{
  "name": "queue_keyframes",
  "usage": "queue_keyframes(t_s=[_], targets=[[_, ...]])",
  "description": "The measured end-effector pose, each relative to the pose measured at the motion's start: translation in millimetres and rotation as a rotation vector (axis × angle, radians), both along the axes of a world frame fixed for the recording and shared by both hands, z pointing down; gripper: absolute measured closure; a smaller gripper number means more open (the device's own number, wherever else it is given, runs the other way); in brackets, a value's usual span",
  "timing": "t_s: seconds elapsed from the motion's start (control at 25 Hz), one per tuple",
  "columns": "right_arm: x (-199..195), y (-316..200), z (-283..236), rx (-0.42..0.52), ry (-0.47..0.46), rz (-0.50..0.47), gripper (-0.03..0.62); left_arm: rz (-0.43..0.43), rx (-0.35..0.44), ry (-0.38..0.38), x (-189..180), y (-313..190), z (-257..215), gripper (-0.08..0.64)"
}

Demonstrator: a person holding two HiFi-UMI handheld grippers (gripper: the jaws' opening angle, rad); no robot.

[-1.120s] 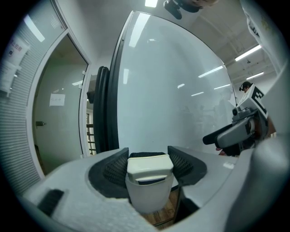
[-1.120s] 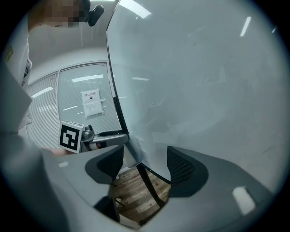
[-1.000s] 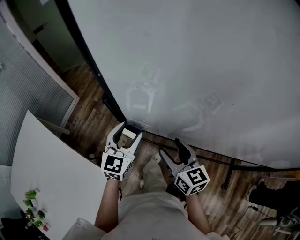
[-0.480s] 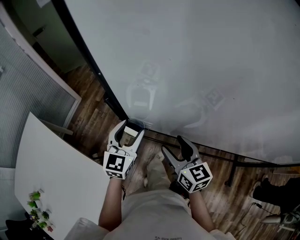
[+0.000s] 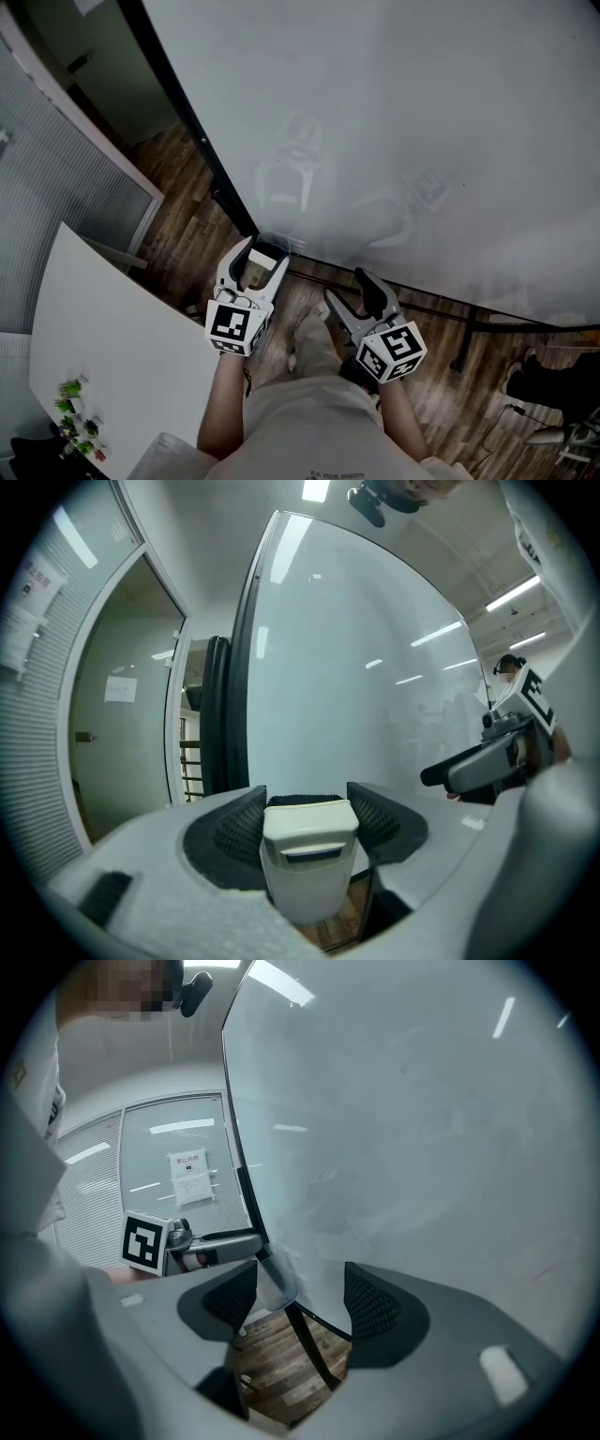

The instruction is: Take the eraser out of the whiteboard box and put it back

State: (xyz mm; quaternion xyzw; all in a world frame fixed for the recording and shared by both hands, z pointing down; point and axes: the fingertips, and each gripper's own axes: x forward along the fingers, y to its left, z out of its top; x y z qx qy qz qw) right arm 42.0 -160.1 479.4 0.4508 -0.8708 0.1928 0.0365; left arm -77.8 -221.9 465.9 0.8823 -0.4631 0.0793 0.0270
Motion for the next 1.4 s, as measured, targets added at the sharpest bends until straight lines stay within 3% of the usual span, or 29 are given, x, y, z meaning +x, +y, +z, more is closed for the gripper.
queue_keyframes(t_s=[1.4], targets=[[10, 25, -33, 0.081, -0.026, 0.016, 0.301, -0.038, 0.129, 0.031, -10, 30, -60, 0.293]])
